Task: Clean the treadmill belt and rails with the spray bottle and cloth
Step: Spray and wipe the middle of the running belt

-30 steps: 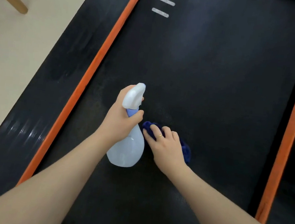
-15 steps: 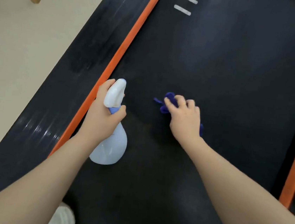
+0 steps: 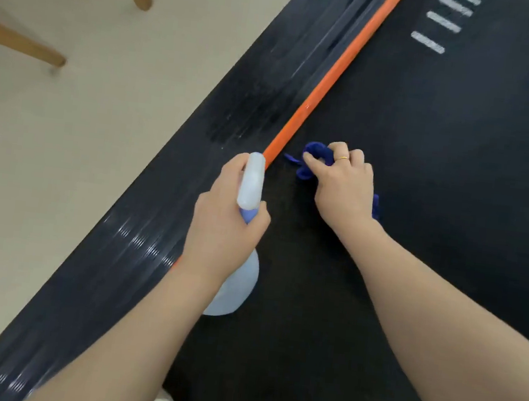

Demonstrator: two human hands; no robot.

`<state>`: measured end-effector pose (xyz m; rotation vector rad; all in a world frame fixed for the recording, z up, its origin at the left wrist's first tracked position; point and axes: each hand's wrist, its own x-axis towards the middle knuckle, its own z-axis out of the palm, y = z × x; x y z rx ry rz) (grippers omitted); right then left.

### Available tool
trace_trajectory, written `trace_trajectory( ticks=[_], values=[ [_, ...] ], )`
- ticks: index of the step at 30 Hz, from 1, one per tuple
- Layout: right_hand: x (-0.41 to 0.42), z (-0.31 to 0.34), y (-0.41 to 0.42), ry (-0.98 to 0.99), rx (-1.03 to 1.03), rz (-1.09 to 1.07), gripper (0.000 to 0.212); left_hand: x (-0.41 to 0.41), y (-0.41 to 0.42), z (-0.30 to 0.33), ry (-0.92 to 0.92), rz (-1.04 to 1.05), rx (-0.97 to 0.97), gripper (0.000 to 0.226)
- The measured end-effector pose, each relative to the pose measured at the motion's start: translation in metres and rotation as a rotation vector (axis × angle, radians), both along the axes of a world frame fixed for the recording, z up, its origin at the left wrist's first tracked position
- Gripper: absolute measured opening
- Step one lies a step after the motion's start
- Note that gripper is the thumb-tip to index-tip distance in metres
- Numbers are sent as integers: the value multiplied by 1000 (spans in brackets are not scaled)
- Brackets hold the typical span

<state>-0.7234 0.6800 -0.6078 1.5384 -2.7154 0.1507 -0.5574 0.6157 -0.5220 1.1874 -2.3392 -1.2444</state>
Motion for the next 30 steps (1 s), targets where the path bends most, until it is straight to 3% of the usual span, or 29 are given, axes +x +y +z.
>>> trace_trajectory(
  ticks=[2,6,8,10,12,16,18,20,22,23,27,30],
  values=[
    [12,-6,-5,12,-12,23,49,-5,3,1,11,-13,-31,46],
    [15,-2,8,31,22,488,53,-2,3,-4,22,24,-3,53],
    [0,1,-5,48,53,349,44,3,-1,-8,16,70,35,55],
    [-3,0,-22,-14,5,1,42,9,-7,-9,17,122,66,55],
    [12,-3,-29,-26,-48,-94,47,12,-12,-10,22,151,93,53],
    [47,-3,6,-38,-25,372,58,14,-16,-8,1,170,120,55],
    [34,-2,12,-36,-10,492,52,13,-15,-8,-2,177,124,56],
    [13,-7,5,-19,-81,322,38,11,-14,-7,6,173,130,56],
    [13,-9,-1,-32,-189,42,40,11,-12,-8,4,165,138,59],
    [25,-11,0,-37,-220,20,41,11,-12,-8,3,173,138,60],
    [81,-2,20,-117,-194,383,35,19,-16,-9,36,249,122,62],
    [61,2,3,-74,-174,410,37,25,-15,-10,69,266,124,62]
  ],
)
